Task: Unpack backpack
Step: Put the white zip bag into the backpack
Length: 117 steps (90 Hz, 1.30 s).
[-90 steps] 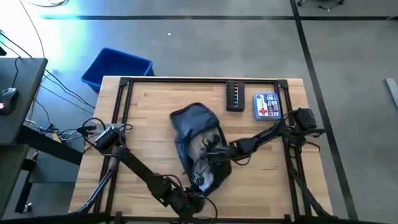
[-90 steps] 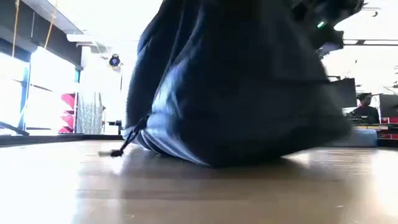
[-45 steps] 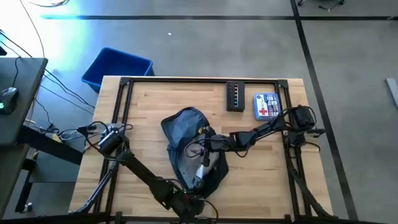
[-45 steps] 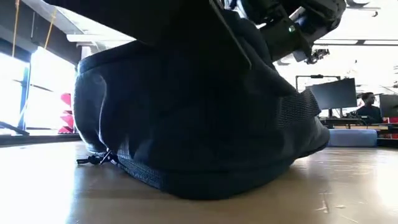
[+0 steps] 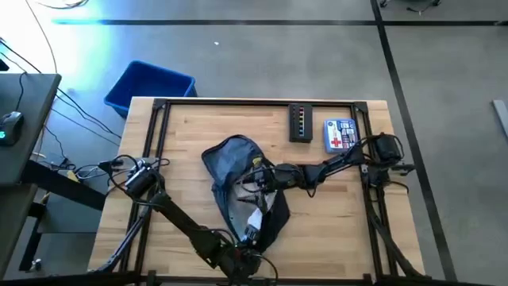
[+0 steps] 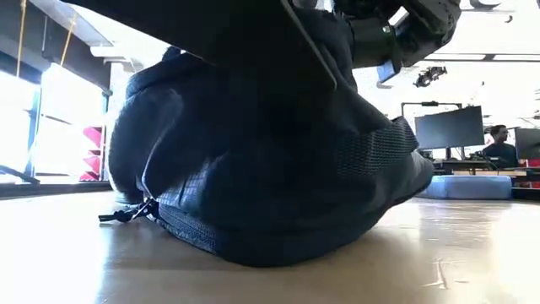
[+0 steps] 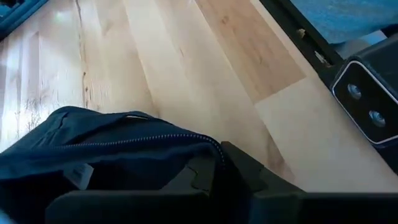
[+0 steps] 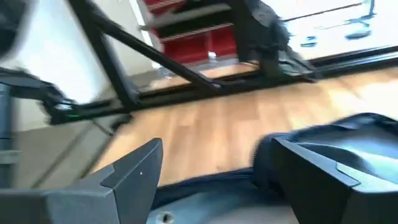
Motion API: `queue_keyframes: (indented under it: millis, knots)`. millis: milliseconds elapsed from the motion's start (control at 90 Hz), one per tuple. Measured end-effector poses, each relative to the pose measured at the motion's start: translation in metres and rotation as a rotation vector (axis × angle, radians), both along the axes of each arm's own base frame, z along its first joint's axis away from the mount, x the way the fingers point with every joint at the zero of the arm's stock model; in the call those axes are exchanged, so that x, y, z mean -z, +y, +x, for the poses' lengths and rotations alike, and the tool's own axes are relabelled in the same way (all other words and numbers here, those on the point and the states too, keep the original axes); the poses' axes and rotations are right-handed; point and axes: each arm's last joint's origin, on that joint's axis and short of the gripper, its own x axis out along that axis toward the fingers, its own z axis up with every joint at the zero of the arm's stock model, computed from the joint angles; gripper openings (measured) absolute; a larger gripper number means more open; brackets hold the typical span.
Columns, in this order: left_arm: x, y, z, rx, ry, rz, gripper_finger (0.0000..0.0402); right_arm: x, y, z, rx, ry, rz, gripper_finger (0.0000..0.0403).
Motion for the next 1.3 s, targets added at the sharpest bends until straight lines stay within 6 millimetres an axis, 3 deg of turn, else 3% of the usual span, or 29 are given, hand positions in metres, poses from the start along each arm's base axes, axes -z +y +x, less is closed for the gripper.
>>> queue_keyframes:
  millis: [211, 444, 533, 622, 711, 756, 1022, 1178, 1300]
  knots:
    - [0.001, -0.001, -0.002, 0.004, 0.01, 0.005, 0.0, 0.018, 0.001, -0.006, -0.045, 0.195, -0.069, 0.0278]
    - [0.003, 0.002, -0.004, -0.025, 0.04, 0.01, 0.0, 0.033, 0.015, -0.016, -0.286, 0.303, -0.275, 0.0271]
    - [0.003, 0.002, -0.004, -0.026, 0.04, 0.01, 0.0, 0.034, 0.02, -0.018, -0.33, 0.296, -0.309, 0.0235]
    - [0.003, 0.002, -0.004, -0.027, 0.041, 0.011, 0.0, 0.033, 0.025, -0.018, -0.36, 0.274, -0.309, 0.0152]
    - [0.003, 0.003, -0.004, -0.027, 0.042, 0.011, 0.0, 0.029, 0.026, -0.018, -0.409, 0.244, -0.265, 0.0047]
    - [0.003, 0.003, -0.004, -0.027, 0.043, 0.012, 0.0, 0.027, 0.025, -0.018, -0.438, 0.232, -0.236, 0.002]
    - [0.004, 0.004, -0.005, -0.04, 0.057, 0.012, 0.0, 0.015, 0.025, -0.015, -0.45, 0.144, -0.194, 0.0002]
    - [0.004, 0.004, -0.005, -0.04, 0.057, 0.013, 0.0, -0.011, 0.024, -0.016, -0.427, 0.019, -0.183, 0.0001]
    - [0.004, 0.004, -0.005, -0.045, 0.053, 0.016, 0.0, -0.039, 0.022, -0.028, -0.424, 0.014, -0.18, 0.0]
